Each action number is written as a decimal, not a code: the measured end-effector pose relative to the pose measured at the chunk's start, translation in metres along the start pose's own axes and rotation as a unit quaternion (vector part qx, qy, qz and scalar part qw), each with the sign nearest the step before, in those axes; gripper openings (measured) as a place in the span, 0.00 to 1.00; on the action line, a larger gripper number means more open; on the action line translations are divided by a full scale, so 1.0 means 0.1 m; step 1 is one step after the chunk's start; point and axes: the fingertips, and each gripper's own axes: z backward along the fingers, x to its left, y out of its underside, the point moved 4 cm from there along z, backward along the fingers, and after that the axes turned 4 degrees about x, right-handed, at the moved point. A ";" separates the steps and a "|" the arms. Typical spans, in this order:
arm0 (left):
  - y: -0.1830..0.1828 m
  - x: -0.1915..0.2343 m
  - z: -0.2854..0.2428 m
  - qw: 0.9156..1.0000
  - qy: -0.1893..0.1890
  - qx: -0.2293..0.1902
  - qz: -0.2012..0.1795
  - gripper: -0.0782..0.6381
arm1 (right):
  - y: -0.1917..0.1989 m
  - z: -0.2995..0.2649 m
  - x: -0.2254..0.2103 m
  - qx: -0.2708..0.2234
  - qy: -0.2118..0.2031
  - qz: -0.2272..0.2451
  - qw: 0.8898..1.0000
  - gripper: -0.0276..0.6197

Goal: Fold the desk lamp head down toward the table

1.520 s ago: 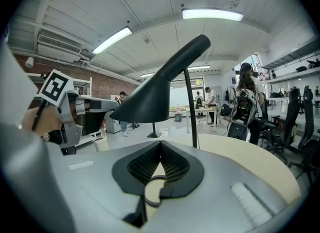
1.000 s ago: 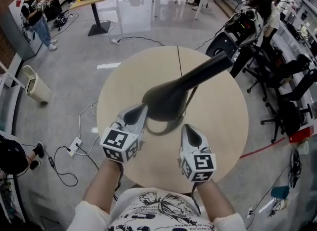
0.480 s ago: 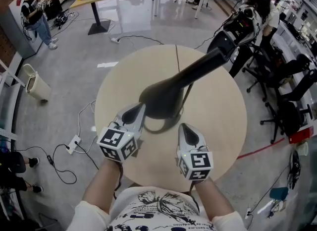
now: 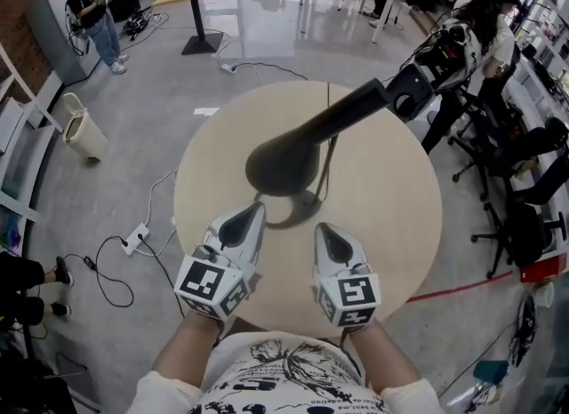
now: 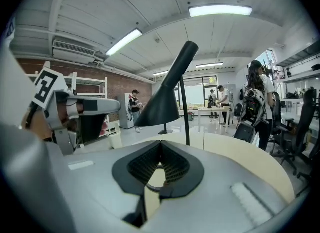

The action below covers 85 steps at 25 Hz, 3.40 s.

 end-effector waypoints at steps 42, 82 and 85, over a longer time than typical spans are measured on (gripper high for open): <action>1.07 -1.96 2.26 0.995 -0.095 0.010 0.003 0.11 | 0.85 2.28 0.86 -0.019 -0.105 0.055 0.993 0.06; 1.57 -3.76 3.21 0.996 -0.091 0.005 0.002 0.11 | 1.71 4.40 0.85 -0.056 -0.092 0.051 0.993 0.06; 1.55 -3.77 3.25 0.996 -0.088 0.002 -0.001 0.11 | 1.70 4.42 0.88 -0.062 -0.094 0.047 0.993 0.05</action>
